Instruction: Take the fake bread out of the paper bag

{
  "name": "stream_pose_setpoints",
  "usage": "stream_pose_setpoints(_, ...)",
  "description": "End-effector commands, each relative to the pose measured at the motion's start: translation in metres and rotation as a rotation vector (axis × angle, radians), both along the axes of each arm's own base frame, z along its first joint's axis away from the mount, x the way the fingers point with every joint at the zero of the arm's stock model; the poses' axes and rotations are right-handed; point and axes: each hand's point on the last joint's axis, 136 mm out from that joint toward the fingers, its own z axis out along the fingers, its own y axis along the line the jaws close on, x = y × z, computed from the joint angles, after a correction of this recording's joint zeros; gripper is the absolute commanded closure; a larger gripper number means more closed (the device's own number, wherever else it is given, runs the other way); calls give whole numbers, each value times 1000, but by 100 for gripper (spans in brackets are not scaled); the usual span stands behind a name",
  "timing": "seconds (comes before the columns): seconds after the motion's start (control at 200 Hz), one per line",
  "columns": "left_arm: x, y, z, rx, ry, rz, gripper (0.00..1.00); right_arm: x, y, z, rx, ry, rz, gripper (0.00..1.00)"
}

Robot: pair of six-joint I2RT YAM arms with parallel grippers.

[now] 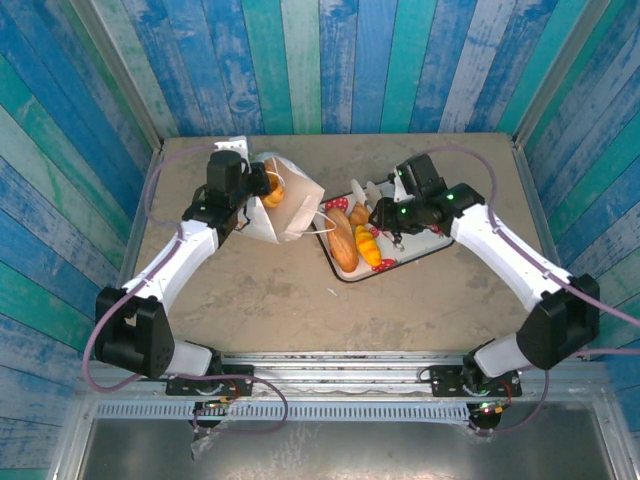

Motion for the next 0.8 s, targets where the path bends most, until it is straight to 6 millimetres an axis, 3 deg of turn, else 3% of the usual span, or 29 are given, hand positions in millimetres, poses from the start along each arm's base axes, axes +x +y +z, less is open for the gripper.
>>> stream_pose_setpoints(0.0, -6, -3, 32, 2, -82, -39, 93, -23, 17, 31, 54, -46, 117, 55)
stream_pose_setpoints(0.065, -7, -2, 34, 5, -84, -37, 93, -31, 24, 41, 50, -62, 146, 55)
stream_pose_setpoints(0.175, -10, -2, 35, 8, -84, -40, 92, -55, 54, 50, 51, -72, 247, 55)
stream_pose_setpoints(0.356, -14, -3, 36, 1, -98, -54, 92, -71, 89, 39, 83, -21, 343, 55)
stream_pose_setpoints(0.551, -19, -6, 32, -16, -95, -74, 92, -61, 123, 18, 149, 61, 384, 54)
stream_pose_setpoints(0.796, -29, -5, 29, -12, -92, -83, 92, -26, 143, -9, 189, 145, 342, 52)
